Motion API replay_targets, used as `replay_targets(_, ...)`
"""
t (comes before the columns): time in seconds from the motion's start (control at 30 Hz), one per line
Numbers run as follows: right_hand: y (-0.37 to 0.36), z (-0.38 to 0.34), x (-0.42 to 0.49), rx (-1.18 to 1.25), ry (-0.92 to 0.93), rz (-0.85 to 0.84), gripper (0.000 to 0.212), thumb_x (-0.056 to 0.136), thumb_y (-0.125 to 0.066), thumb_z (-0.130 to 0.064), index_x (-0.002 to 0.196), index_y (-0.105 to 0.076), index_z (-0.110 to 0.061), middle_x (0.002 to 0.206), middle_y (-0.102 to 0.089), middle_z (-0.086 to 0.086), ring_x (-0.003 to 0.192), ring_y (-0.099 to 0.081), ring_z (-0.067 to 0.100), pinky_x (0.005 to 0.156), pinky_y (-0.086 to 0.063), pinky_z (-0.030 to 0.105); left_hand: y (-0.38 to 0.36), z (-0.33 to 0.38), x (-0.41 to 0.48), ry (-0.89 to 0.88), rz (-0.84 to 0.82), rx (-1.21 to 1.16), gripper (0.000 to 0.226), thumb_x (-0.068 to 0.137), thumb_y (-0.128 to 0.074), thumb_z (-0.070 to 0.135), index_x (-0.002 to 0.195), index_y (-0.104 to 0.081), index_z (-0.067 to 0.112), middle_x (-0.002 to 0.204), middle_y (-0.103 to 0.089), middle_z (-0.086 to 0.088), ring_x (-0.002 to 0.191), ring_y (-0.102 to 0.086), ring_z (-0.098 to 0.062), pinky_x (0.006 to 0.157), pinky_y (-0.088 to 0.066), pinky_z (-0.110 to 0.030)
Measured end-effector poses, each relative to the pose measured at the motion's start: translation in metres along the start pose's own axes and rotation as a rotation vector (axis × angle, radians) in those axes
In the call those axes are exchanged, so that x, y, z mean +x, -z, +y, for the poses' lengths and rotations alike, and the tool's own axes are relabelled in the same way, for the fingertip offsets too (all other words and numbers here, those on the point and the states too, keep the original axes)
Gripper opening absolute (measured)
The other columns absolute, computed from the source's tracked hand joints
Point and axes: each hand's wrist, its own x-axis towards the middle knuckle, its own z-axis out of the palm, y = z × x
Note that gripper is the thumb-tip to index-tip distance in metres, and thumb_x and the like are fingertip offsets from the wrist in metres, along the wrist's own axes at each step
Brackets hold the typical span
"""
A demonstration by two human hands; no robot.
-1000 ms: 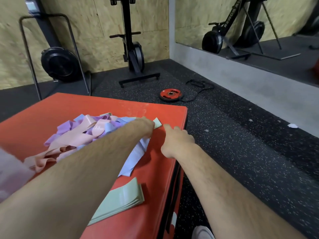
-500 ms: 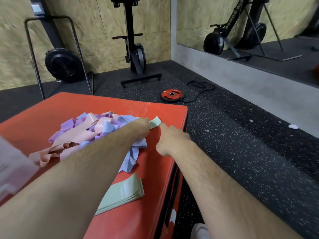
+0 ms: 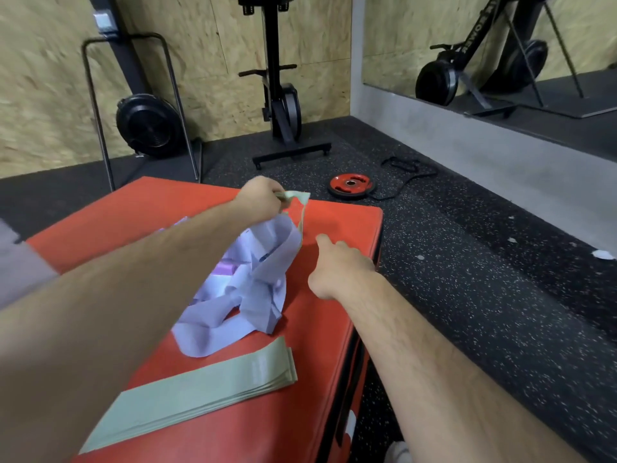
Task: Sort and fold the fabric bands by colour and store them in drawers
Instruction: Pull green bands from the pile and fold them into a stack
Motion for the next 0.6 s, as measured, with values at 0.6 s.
replay_targets(0.6,0.023,-0.076,-0.021,0.25,0.267,0.366,0.056,0.097,-0.049,-0.024,0.151,-0.033,-0.024,0.145,-0.049,0.006,0.132,-0.046,0.032,0.1,-0.042,0.046,0.228,-0.01,-0.064,-0.018,0.601,-0.392,0.013,0.088,-0.062,0.014,0.091,-0.074,0.009,0.09,-0.073,-0.016,0.063,-0.063,-0.019,0.048,-0.053,-0.026)
